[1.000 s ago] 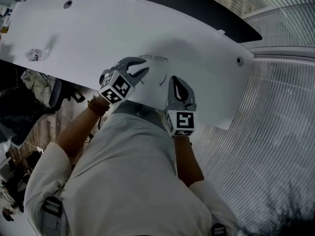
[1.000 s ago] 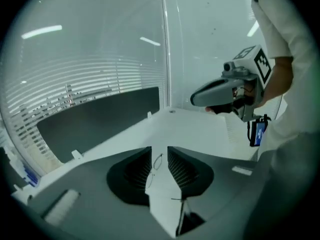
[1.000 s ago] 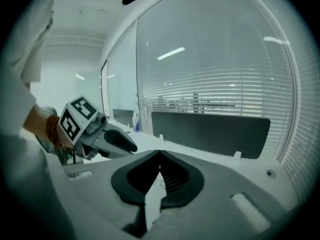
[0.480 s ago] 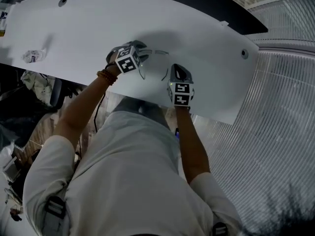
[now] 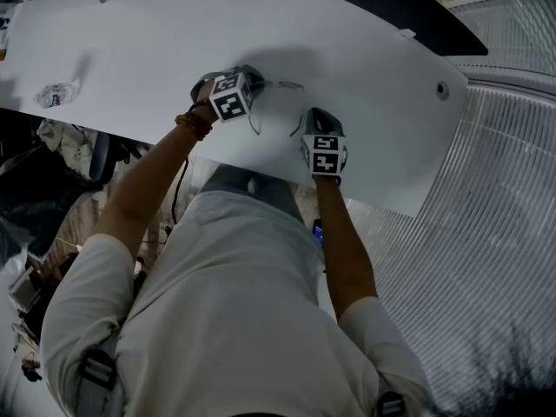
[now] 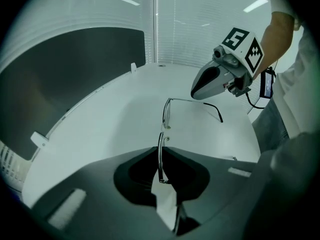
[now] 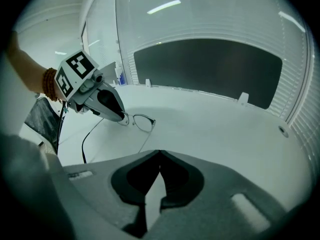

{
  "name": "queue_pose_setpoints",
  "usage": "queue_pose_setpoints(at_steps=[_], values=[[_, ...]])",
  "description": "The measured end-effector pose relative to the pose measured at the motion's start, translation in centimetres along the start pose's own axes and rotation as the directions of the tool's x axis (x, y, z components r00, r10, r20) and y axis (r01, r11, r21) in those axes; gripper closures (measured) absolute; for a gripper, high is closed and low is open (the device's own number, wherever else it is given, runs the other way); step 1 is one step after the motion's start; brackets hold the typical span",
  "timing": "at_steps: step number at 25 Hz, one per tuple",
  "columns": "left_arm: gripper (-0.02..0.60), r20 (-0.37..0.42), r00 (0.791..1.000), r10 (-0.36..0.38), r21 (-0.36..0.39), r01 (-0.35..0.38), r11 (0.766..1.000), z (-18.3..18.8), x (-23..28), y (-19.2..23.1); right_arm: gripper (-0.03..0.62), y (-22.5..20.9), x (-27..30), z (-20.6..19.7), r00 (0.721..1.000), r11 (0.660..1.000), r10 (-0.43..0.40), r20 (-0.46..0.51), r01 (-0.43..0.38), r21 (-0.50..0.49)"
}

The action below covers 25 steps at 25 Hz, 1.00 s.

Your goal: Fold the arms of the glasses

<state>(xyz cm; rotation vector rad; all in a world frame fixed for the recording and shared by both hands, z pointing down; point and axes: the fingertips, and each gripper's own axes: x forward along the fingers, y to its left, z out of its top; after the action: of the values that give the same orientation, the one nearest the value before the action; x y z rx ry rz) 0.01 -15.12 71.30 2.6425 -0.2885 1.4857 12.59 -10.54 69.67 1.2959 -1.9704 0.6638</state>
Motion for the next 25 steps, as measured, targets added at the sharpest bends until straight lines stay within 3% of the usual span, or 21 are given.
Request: queue_pose_setpoints(at_steps=[14,25], values=[[0.551,0.003,1.000,0.013,0.025,-0.013,1.000,0.3,0.1,-0.1,0.592,5.4,2.9,1.6,0.992,0.990,0.122,-0.031,-0.124,-0.067],[0.551,0.005,1.000,0.004,0.039,-0.004,0.999,0.5,0.2,-0.5,0.592,6.3,4.2,3.7,0.991,0.985,0.135,-0.019,-0.137,-0.108]])
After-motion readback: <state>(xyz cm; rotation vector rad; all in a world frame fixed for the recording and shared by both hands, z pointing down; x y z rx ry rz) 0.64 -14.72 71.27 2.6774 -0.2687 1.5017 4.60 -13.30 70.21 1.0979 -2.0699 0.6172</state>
